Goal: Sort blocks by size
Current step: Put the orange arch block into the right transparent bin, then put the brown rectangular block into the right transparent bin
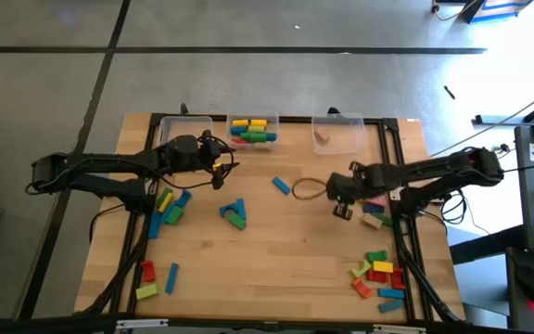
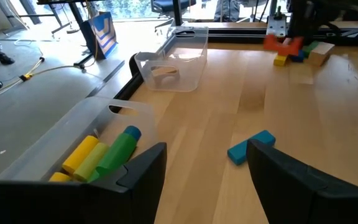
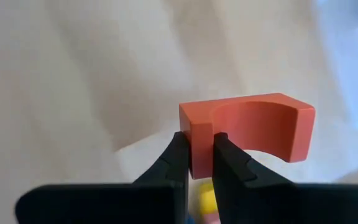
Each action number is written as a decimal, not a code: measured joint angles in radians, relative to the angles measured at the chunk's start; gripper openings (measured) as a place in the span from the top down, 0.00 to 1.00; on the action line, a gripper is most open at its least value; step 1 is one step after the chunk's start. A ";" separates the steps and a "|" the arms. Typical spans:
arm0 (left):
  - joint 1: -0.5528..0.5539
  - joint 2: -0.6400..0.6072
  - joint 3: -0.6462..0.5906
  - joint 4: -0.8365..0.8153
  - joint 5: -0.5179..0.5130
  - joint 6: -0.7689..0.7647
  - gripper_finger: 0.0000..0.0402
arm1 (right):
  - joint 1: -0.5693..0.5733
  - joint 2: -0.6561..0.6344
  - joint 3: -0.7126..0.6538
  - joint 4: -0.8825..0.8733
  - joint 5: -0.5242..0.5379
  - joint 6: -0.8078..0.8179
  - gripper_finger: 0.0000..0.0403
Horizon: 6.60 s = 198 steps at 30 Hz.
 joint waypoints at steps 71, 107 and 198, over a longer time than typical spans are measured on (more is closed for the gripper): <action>0.002 0.000 0.000 0.000 -0.001 0.022 0.46 | -0.855 0.238 0.133 0.334 -0.501 -0.196 0.51; 0.002 0.000 0.000 -0.001 0.000 0.014 0.46 | 0.147 -0.037 -0.026 -0.288 -0.296 0.428 0.51; 0.002 0.000 0.000 0.037 0.000 0.037 0.46 | -0.644 -0.007 0.112 0.181 0.034 -0.135 0.66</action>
